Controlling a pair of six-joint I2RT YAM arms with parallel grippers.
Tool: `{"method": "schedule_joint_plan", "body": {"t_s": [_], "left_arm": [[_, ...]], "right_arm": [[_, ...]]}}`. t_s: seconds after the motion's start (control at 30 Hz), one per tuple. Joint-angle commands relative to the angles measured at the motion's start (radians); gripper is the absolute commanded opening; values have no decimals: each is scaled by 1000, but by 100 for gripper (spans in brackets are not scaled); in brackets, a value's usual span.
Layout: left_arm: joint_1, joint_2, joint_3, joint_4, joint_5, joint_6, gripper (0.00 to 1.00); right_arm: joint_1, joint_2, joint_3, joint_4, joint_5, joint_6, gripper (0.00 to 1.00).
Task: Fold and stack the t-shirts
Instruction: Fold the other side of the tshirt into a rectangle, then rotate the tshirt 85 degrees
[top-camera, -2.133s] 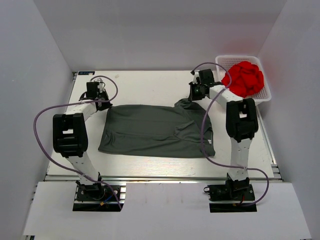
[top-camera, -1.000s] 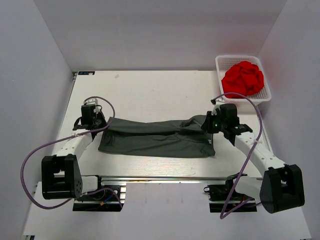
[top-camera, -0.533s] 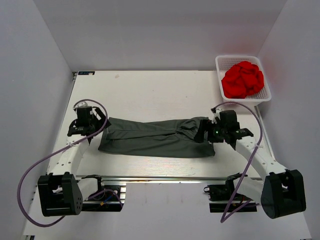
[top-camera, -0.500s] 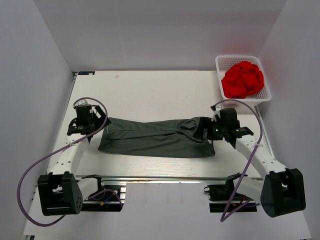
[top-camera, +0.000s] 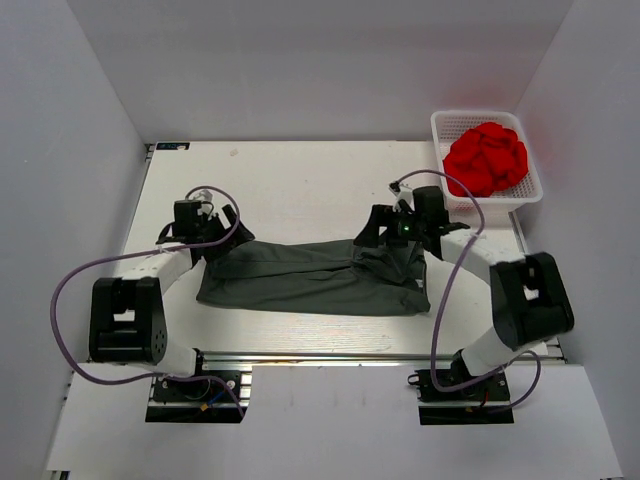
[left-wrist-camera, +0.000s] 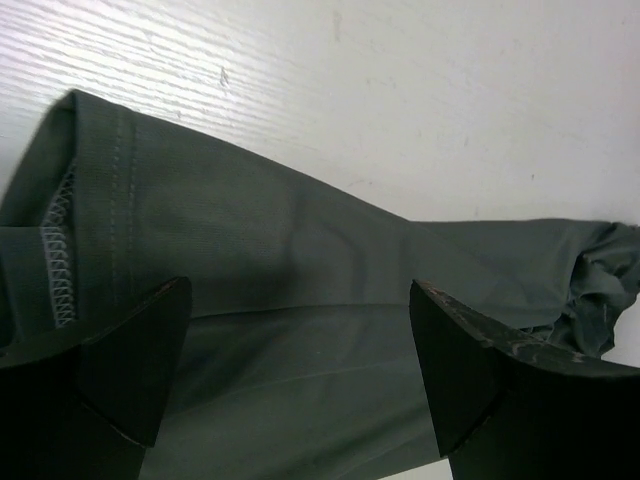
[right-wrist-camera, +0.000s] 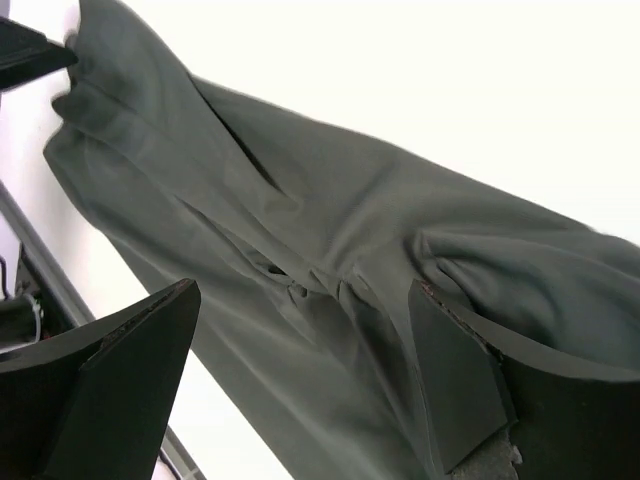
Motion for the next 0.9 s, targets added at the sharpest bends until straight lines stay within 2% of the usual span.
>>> {"method": "schedule_joint_plan", "body": {"t_s": [0.0, 0.2, 0.37, 0.53, 0.7, 0.8, 0.87], "left_arm": [[-15, 17, -11, 55, 59, 19, 100], [-15, 56, -56, 33, 17, 19, 100], [-15, 65, -65, -10, -69, 29, 100], [-15, 65, -65, -30, -79, 29, 100], [-15, 53, -88, -82, -89, 16, 100], [-15, 21, -131, -101, -68, 6, 100], [-24, -2, -154, -119, -36, -8, 100]], "right_arm": [[21, 72, 56, 92, -81, 25, 90], [50, 106, 9, 65, -111, 10, 90], [58, 43, -123, -6, -72, -16, 90], [53, 45, -212, -9, -22, 2, 90], [49, 153, -150, -10, 49, 57, 90], [35, 209, -61, -33, 116, 65, 90], [26, 284, 56, -41, 136, 62, 90]]}}
